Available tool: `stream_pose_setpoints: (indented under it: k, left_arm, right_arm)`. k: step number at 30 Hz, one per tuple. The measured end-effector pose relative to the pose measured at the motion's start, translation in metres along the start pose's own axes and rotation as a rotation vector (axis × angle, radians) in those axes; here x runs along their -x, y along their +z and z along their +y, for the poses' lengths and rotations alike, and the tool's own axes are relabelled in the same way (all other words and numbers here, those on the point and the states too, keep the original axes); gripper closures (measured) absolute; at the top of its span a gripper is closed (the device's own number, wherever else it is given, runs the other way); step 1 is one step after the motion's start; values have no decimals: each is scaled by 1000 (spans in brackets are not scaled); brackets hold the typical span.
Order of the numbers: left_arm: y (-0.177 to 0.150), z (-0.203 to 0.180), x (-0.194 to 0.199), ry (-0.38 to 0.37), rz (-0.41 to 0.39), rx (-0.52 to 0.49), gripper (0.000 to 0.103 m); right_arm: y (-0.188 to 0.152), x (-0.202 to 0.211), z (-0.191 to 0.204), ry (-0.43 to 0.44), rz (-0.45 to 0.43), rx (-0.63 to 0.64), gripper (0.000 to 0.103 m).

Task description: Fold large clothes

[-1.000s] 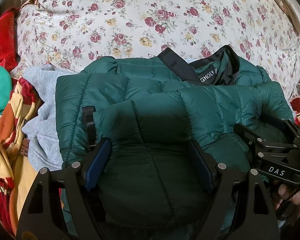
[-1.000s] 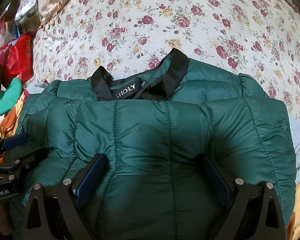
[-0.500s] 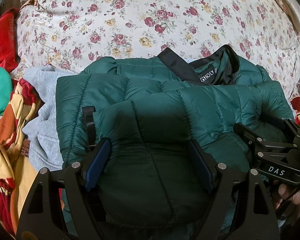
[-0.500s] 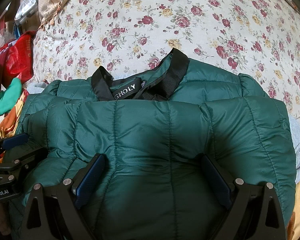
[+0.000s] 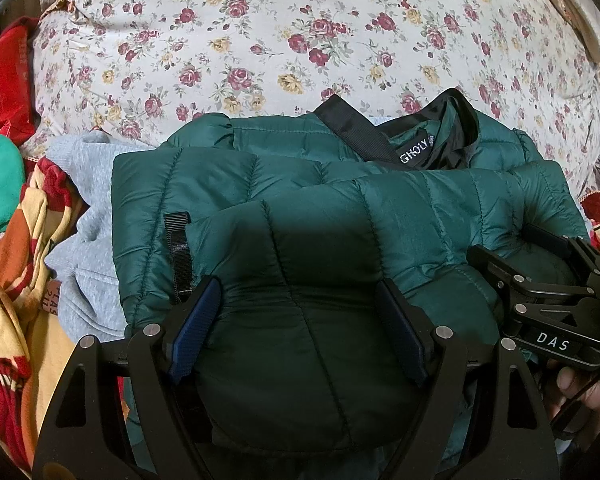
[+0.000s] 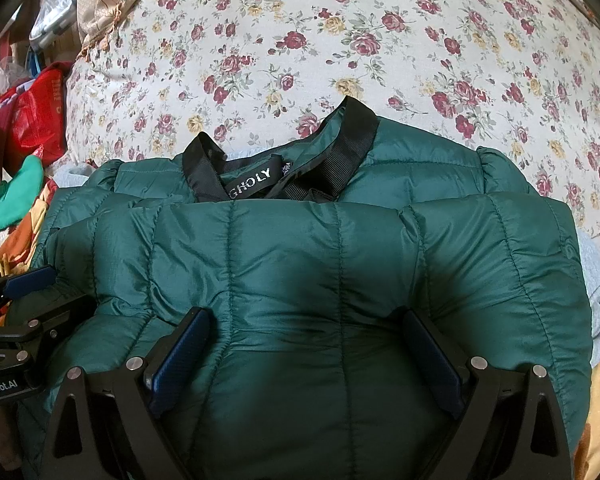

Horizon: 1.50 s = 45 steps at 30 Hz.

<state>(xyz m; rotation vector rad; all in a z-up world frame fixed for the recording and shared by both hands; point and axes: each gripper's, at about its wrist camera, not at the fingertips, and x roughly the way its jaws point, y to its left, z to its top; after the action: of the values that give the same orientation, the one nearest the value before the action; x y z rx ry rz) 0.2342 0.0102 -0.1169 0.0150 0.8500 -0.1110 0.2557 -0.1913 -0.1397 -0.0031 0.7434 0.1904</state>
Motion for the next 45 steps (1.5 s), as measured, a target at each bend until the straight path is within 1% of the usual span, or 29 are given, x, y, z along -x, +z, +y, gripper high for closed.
stream_pose_setpoints:
  k: [11, 15, 17, 18, 21, 23, 25, 26, 31, 35, 38, 45]
  left_arm:
    - [0, -1, 1, 2, -2, -4, 23]
    - [2, 4, 11, -5, -12, 19, 23]
    - [4, 7, 20, 2, -25, 36, 23]
    - [4, 7, 27, 9, -43, 42, 23]
    - [-1, 8, 47, 55, -88, 61, 23]
    - [-6, 9, 58, 71, -100, 66, 23]
    - [-9, 10, 66, 87, -105, 72, 23]
    - [-11, 10, 70, 83, -107, 74, 23]
    - [-15, 5, 81, 87, -127, 54, 23]
    - [-19, 5, 90, 92, -130, 51, 23]
    - [-25, 7, 96, 111, -129, 44, 23]
    - [-46, 4, 117, 138, -136, 21, 23]
  right_arm:
    - [1, -2, 1, -2, 4, 2, 7]
    - [11, 5, 3, -33, 27, -3, 7]
    - [19, 23, 6, -56, 0, -17, 7]
    - [23, 39, 8, -57, -37, -17, 7]
    - [24, 78, 12, -75, -105, 14, 7]
    - [17, 99, 12, -69, -130, 18, 7]
    - [6, 116, 9, -63, -138, 18, 7]
    - [1, 122, 8, -64, -139, 18, 7]
    - [-33, 147, -2, -88, -99, 29, 7]
    - [-54, 169, -15, -107, -74, 20, 7]
    - [-69, 190, -31, -131, -63, 13, 7]
    - [-121, 245, -78, -192, -39, -46, 7]
